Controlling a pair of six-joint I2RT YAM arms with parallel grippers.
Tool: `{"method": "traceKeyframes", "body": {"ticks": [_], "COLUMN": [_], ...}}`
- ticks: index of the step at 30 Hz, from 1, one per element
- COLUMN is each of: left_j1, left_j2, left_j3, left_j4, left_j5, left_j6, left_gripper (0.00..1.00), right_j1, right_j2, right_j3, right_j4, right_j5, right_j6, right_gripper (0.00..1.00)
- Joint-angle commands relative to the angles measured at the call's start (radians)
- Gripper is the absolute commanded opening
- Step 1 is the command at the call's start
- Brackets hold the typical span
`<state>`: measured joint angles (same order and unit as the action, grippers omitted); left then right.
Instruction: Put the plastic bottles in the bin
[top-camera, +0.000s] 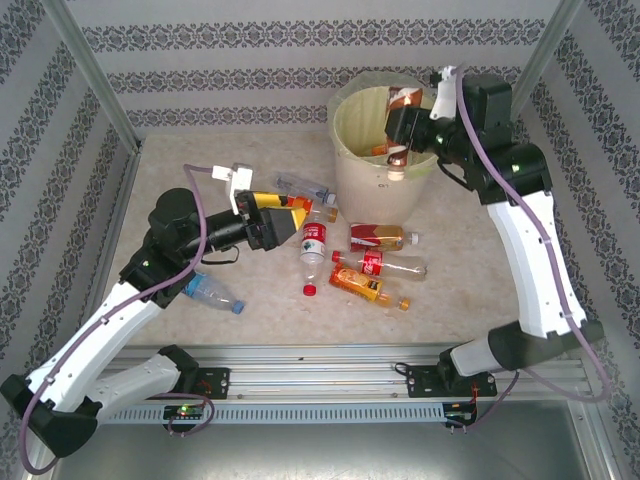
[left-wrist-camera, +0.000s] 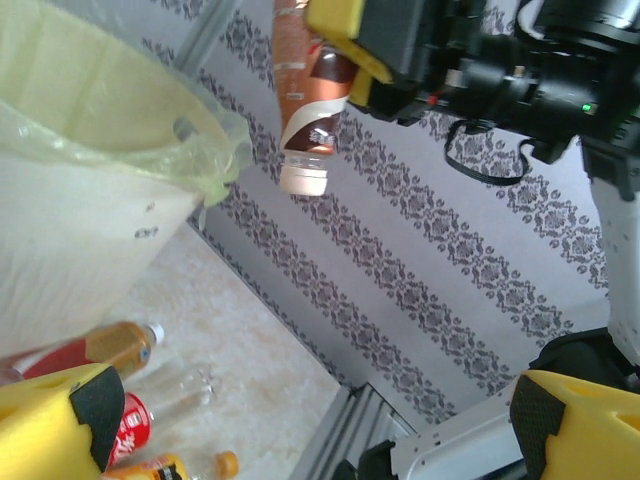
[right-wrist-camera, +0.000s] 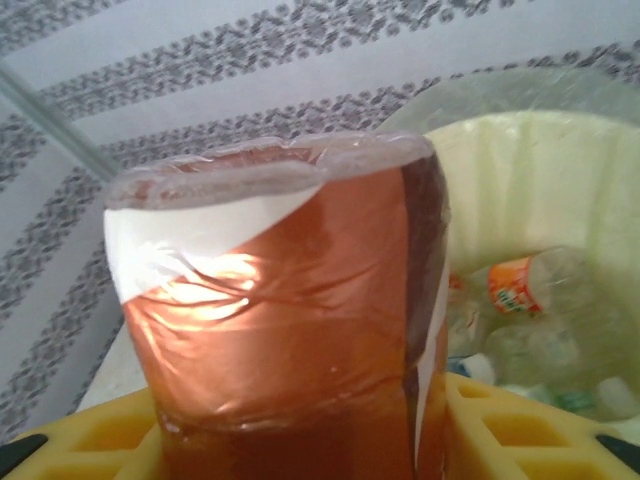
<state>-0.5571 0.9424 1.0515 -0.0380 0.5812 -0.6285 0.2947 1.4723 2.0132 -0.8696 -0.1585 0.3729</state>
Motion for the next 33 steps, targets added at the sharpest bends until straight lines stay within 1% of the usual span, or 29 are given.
{"method": "traceKeyframes", "body": {"ticks": [1, 7, 10, 13, 16, 21, 29, 31, 33], "left_j1": [-0.012, -0.011, -0.010, -0.011, -0.011, -0.011, -0.010, -0.011, -0.010], "left_j2": [-0.024, -0.052, -0.062, -0.062, -0.058, -0.057, -0.062, -0.055, -0.047], "left_j3": [0.034, 0.045, 0.049, 0.066, 0.082, 0.084, 0.063, 0.060, 0.060], "left_j4": [-0.012, -0.042, -0.072, -0.105, -0.135, -0.192, -0.252, -0.279, -0.306], "left_j5": [-0.066, -0.129, -0.150, -0.154, -0.164, -0.184, -0.210, -0.218, -0.222], "left_j6": [0.055, 0.072, 0.082, 0.099, 0.115, 0.138, 0.151, 0.159, 0.161], "left_gripper": [1.00, 1.00, 1.00, 1.00, 1.00, 1.00, 1.00, 1.00, 1.00], "right_j1": [-0.025, -0.055, -0.068, -0.076, -0.079, -0.085, -0.086, -0.086, -0.087], "right_j2": [0.085, 0.308, 0.409, 0.498, 0.561, 0.625, 0.650, 0.644, 0.636], "right_j3": [0.123, 0.368, 0.491, 0.568, 0.594, 0.587, 0.537, 0.529, 0.524], "right_j4": [-0.066, -0.173, -0.221, -0.259, -0.280, -0.300, -0.299, -0.300, -0.299], "right_j5": [0.073, 0.120, 0.125, 0.127, 0.115, 0.104, 0.068, 0.065, 0.060], "right_j6": [-0.057, -0.111, -0.125, -0.135, -0.140, -0.144, -0.144, -0.142, -0.141], "right_gripper": [0.52, 0.52, 0.52, 0.52, 0.52, 0.53, 0.58, 0.61, 0.70]}}
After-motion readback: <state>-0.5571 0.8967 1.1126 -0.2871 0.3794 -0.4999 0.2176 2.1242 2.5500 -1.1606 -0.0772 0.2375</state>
